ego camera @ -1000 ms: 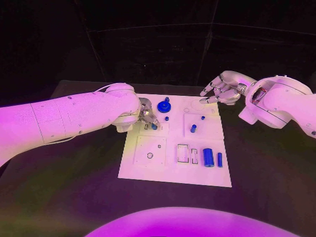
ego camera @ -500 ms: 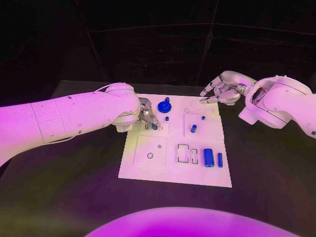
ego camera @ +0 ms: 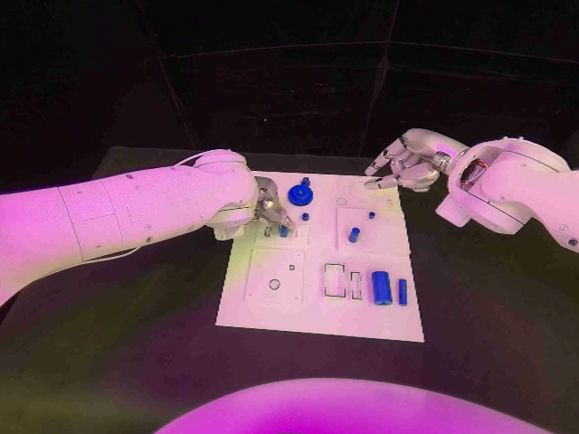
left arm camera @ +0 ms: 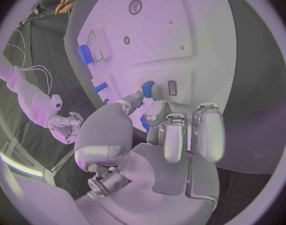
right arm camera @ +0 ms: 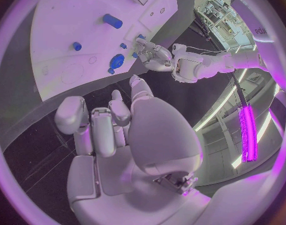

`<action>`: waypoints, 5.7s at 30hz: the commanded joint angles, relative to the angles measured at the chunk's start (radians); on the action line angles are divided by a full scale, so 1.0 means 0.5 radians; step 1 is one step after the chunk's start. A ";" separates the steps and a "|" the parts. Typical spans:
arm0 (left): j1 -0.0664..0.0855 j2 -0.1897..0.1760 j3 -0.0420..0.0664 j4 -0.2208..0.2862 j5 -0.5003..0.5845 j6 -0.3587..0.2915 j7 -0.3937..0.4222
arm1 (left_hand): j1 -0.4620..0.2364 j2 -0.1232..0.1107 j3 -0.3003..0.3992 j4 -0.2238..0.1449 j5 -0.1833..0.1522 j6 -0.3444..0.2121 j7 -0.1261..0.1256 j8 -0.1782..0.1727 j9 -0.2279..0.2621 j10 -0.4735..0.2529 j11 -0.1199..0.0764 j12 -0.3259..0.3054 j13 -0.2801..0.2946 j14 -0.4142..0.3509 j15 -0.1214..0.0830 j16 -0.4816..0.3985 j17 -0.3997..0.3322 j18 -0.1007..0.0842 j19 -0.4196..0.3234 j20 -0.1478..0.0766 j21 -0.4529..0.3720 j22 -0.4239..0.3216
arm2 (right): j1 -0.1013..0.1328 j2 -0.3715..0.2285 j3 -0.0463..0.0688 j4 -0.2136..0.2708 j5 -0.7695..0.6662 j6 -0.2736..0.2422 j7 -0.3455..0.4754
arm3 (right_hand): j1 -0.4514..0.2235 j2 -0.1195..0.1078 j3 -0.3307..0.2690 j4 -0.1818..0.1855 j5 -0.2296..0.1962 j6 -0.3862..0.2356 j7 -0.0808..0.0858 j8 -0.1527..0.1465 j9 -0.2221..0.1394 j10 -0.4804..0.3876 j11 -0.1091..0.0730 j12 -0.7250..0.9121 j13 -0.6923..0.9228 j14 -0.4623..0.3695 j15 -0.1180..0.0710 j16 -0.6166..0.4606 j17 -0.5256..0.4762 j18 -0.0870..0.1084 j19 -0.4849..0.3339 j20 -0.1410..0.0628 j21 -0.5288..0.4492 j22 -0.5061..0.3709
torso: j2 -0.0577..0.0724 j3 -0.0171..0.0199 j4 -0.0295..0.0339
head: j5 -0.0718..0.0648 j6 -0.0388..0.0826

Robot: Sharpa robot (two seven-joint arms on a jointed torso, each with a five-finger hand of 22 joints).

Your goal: Assemble the parts on the task board

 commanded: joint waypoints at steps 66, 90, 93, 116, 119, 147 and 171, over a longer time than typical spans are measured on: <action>0.133 0.303 0.144 -0.842 -0.076 0.603 0.096 | 0.332 0.157 -0.911 0.280 -0.072 -0.132 0.113 -0.277 -0.326 -0.192 0.102 -0.195 -0.317 0.204 0.071 0.006 0.527 0.041 -0.066 0.069 -0.226 -0.230 | 0.003 0.037 0.001 -0.052 -0.113 -0.096 0.079 | 0.024 0.010 -0.029 0.027 0.041 -0.023 0.001 0.024 -0.002 -0.023 -0.003 -0.010 -0.009 0.089 -0.016 -0.020 -0.008 0.016 -0.004 -0.007 -0.021 -0.015 | 0.000 -0.0003 0.001 | 0.013 0.049; 0.112 0.357 0.110 -0.904 -0.059 0.629 0.139 | 0.496 0.266 -0.926 0.215 -0.072 -0.106 0.107 -0.272 -0.362 -0.184 0.095 -0.177 -0.311 0.204 0.065 0.006 0.527 0.035 -0.054 0.063 -0.206 -0.198 | 0.003 0.053 0.001 -0.064 -0.106 -0.077 0.074 | 0.024 0.011 -0.030 0.030 0.045 -0.024 0.001 0.025 -0.002 -0.024 -0.003 -0.010 -0.010 0.089 -0.016 -0.020 -0.008 0.017 -0.005 -0.007 -0.023 -0.018 | -0.002 -0.0009 0.000 | 0.020 0.046; 0.109 0.363 0.109 -0.907 -0.053 0.629 0.146 | 0.520 0.283 -0.923 0.200 -0.071 -0.104 0.108 -0.273 -0.368 -0.183 0.096 -0.176 -0.312 0.204 0.065 0.006 0.527 0.034 -0.054 0.063 -0.205 -0.195 | 0.003 0.055 0.001 -0.065 -0.106 -0.075 0.074 | 0.024 0.011 -0.030 0.030 0.045 -0.024 0.001 0.025 -0.002 -0.024 -0.003 -0.010 -0.010 0.089 -0.016 -0.020 -0.008 0.017 -0.005 -0.007 -0.023 -0.018 | -0.001 -0.0002 0.001 | 0.021 0.048; 0.103 0.383 0.105 -0.937 -0.046 0.630 0.169 | 0.643 0.355 -0.880 0.100 -0.071 -0.096 0.105 -0.276 -0.395 -0.187 0.093 -0.176 -0.320 0.204 0.064 0.006 0.527 0.032 -0.051 0.063 -0.198 -0.180 | 0.003 0.063 0.001 -0.070 -0.106 -0.059 0.066 | 0.024 0.011 -0.032 0.032 0.047 -0.025 0.002 0.026 -0.002 -0.024 -0.003 -0.011 -0.011 0.089 -0.016 -0.020 -0.007 0.016 -0.004 -0.007 -0.022 -0.017 | -0.001 0.0001 0.001 | 0.017 0.035; 0.103 0.384 0.105 -0.936 -0.034 0.642 0.176 | 0.692 0.375 -0.851 0.058 -0.071 -0.095 0.102 -0.278 -0.403 -0.188 0.090 -0.178 -0.323 0.204 0.061 0.006 0.527 0.031 -0.050 0.061 -0.197 -0.176 | 0.003 0.065 0.001 -0.071 -0.106 -0.055 0.066 | 0.024 0.011 -0.032 0.032 0.047 -0.025 0.002 0.026 -0.002 -0.024 -0.003 -0.011 -0.011 0.089 -0.016 -0.020 -0.007 0.016 -0.004 -0.007 -0.022 -0.017 | 0.000 -0.0003 0.002 | 0.016 0.031; 0.102 0.336 0.105 -0.878 -0.003 0.518 0.278 | 0.999 0.384 -0.511 -0.327 -0.076 -0.069 0.078 -0.304 -0.443 -0.173 0.065 -0.221 -0.351 0.204 0.042 0.006 0.527 0.028 -0.052 0.038 -0.194 -0.159 | 0.003 0.072 0.001 -0.074 -0.106 -0.042 0.066 | 0.024 0.011 -0.032 0.032 0.047 -0.025 0.002 0.026 -0.002 -0.024 -0.003 -0.011 -0.011 0.089 -0.016 -0.020 -0.007 0.016 -0.004 -0.007 -0.022 -0.017 | -0.003 -0.0013 0.004 | 0.021 0.009; 0.100 -0.042 0.104 -0.353 0.311 0.123 0.211 | 0.748 0.239 -0.026 -0.507 -0.067 -0.062 0.095 -0.240 -0.415 -0.112 0.074 -0.224 -0.360 0.204 0.056 0.006 0.527 0.028 -0.044 0.055 -0.191 -0.138 | 0.003 0.052 0.001 -0.075 -0.104 -0.043 0.065 | 0.025 0.014 -0.035 0.038 0.053 -0.026 0.002 0.028 -0.002 -0.023 -0.003 -0.008 -0.009 0.089 -0.016 -0.021 -0.007 0.017 -0.004 -0.007 -0.024 -0.019 | -0.003 -0.0008 0.006 | 0.029 0.002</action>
